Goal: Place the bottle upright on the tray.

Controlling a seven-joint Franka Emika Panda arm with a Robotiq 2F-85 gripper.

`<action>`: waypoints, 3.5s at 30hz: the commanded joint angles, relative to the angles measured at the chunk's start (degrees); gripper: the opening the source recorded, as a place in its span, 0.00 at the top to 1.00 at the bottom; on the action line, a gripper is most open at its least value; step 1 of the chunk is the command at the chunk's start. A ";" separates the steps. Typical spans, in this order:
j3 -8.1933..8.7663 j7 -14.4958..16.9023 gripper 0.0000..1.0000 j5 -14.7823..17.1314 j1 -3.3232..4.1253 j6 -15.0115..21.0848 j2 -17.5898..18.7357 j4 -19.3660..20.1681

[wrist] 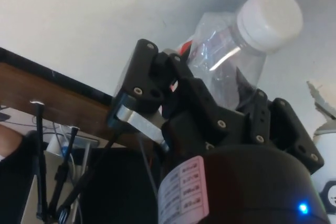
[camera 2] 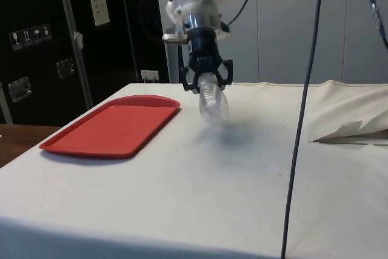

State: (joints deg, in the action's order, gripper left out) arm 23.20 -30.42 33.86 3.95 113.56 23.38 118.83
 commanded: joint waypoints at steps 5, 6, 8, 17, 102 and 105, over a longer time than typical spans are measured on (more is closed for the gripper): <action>0.00 -1.55 0.86 -1.26 0.23 -0.74 -1.49 0.00; 0.00 -1.89 0.86 -1.60 0.29 -0.86 -1.78 0.00; 0.17 -3.15 0.86 -2.52 0.63 -1.09 -2.86 0.23; 0.11 -5.79 0.86 -4.93 0.97 -2.52 -5.39 0.00; -7.62 -29.16 0.86 -23.55 1.83 -14.15 -16.27 -10.31; -7.96 -30.77 0.86 -24.18 2.01 -14.21 -14.90 -12.15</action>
State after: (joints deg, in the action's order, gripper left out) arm 15.30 -60.50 9.91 5.79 99.41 8.08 107.20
